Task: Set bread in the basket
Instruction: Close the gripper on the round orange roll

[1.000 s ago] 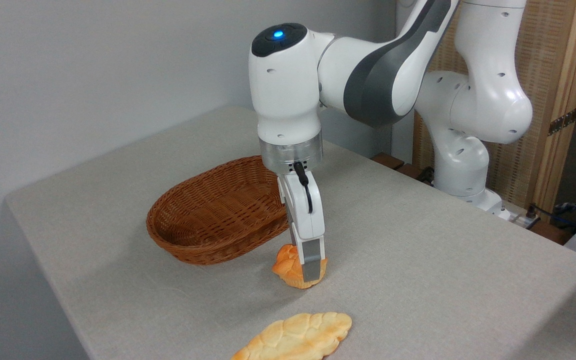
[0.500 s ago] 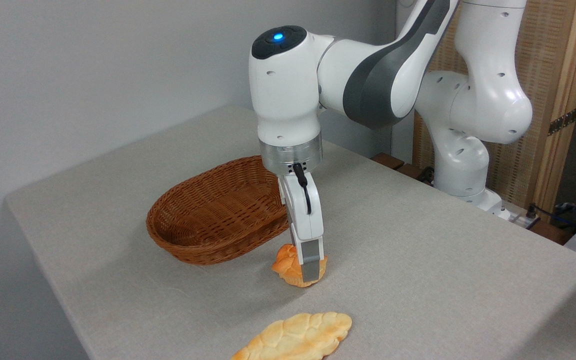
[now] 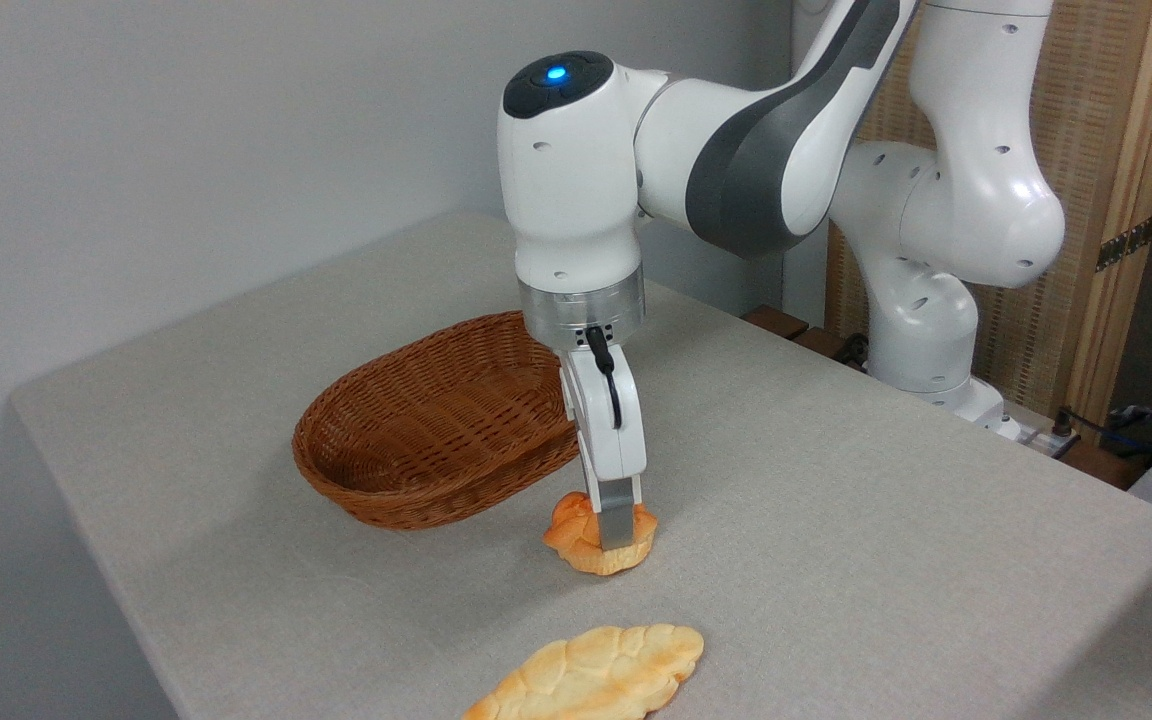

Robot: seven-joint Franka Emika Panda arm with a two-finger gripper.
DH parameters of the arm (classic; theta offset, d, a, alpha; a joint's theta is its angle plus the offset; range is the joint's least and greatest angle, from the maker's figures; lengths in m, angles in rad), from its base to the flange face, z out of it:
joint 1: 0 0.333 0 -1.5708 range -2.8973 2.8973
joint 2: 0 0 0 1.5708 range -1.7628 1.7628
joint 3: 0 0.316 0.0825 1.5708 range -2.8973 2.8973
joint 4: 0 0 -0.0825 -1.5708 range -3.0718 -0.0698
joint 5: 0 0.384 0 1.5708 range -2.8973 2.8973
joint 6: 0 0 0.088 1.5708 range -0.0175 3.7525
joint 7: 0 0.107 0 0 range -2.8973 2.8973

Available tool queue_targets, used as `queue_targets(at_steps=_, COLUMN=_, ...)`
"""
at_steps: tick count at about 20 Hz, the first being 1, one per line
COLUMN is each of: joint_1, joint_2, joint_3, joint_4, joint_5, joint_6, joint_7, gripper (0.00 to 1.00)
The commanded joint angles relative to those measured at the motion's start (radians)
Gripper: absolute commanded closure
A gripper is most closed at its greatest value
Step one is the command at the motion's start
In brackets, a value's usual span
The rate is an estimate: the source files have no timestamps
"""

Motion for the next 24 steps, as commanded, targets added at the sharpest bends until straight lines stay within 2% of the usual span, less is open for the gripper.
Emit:
queue_targets(at_steps=1, joint_1=-0.007, joint_2=-0.019, joint_3=0.007, joint_4=-0.022, joint_5=-0.004, joint_6=0.020, joint_7=0.026, gripper=0.49)
queue_targets(at_steps=5, joint_1=-0.007, joint_2=-0.019, joint_3=0.007, joint_4=-0.022, joint_5=-0.004, joint_6=0.016, joint_7=0.026, gripper=0.54)
queue_targets(at_steps=18, joint_1=0.002, joint_2=-0.052, joint_3=0.011, joint_4=-0.010, joint_5=-0.005, joint_6=-0.003, joint_7=0.024, gripper=0.53)
queue_targets(at_steps=24, joint_1=0.004, joint_2=-0.059, joint_3=0.033, joint_4=0.076, joint_5=-0.022, joint_6=-0.066, joint_7=0.018, gripper=0.53)
